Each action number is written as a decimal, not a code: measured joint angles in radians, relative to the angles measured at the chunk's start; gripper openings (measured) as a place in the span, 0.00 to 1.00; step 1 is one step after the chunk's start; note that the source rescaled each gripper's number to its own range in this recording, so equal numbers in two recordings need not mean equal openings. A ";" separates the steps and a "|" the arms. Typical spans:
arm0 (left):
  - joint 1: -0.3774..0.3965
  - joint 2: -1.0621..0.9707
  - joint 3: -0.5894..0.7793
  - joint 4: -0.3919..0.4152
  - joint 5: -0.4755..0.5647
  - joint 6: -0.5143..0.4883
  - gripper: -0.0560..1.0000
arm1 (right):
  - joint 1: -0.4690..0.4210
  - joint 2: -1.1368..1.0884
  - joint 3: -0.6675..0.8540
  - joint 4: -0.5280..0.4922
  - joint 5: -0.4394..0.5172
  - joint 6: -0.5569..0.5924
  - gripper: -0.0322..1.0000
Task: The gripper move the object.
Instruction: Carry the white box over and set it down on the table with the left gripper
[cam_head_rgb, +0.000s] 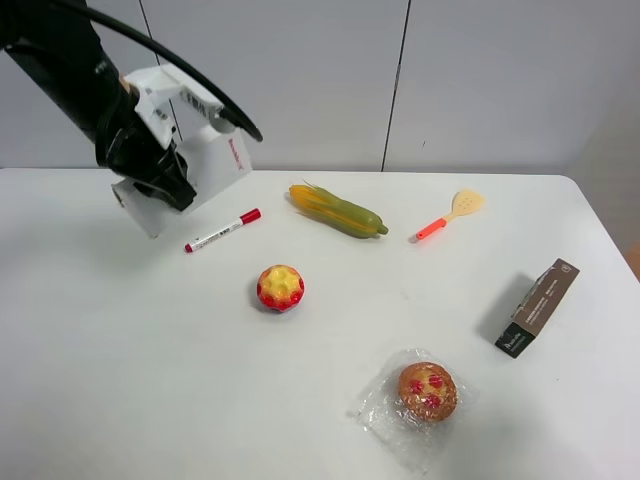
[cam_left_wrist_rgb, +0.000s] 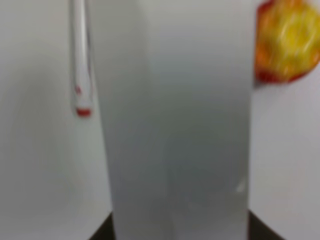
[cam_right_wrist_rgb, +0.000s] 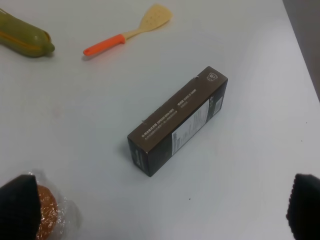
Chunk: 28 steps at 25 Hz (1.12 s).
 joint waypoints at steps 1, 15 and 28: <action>-0.013 0.002 -0.035 0.000 0.005 -0.006 0.05 | 0.000 0.000 0.000 0.000 0.000 0.000 1.00; -0.227 0.245 -0.378 0.001 0.071 -0.049 0.05 | 0.000 0.000 0.000 0.000 0.000 0.000 1.00; -0.355 0.584 -0.628 -0.002 0.117 -0.087 0.05 | 0.000 0.000 0.000 0.000 0.000 0.000 1.00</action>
